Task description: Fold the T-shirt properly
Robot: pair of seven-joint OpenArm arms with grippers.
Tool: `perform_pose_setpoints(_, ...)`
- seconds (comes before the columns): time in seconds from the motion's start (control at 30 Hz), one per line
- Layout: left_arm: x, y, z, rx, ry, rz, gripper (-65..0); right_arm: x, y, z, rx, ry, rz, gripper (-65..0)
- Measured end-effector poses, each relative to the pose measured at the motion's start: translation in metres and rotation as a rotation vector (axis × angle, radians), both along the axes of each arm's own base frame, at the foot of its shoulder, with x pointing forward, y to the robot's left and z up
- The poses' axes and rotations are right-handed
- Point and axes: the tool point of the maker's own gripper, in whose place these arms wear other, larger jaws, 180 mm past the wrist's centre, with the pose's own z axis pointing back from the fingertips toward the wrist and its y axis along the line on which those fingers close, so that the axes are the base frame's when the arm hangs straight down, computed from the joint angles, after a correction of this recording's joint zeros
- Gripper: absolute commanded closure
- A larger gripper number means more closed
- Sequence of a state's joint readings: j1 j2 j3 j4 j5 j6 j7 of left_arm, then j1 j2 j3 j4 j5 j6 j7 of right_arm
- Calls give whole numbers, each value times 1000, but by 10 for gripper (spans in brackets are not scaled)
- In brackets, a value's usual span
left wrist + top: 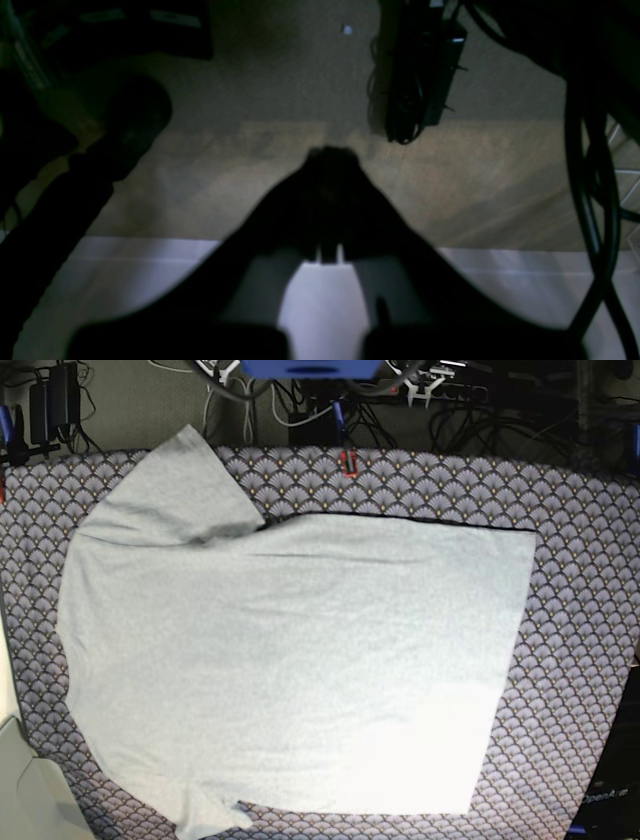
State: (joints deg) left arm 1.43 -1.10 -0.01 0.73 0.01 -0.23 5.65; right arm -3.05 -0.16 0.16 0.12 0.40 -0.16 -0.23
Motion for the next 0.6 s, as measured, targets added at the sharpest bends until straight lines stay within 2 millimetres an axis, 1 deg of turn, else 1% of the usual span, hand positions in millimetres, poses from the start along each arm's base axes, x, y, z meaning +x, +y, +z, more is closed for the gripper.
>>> perform_pose_setpoints(0.27, 0, 0, 0, 0, -1, 0, -4, 1, -1, 0, -1, -2, 0, 0)
perform_pose_setpoints(0.37, 12, -1, 0, -3, -41, -1, -4, 1, -1, 0, -1, -3, 0, 0)
perform_pose_setpoints(0.43, 16, -2, 0, -6, -65, -2, -4, 1, 0, 0, 0, -3, 0, 0)
perform_pose_setpoints(0.5, 15, -3, 1, -8, -72, -3, -4, 1, 0, 0, 0, -4, 1, 0)
perform_pose_setpoints(0.6, 5, -3, 1, -8, -53, -3, -4, 1, 0, 0, 0, -5, 1, 0)
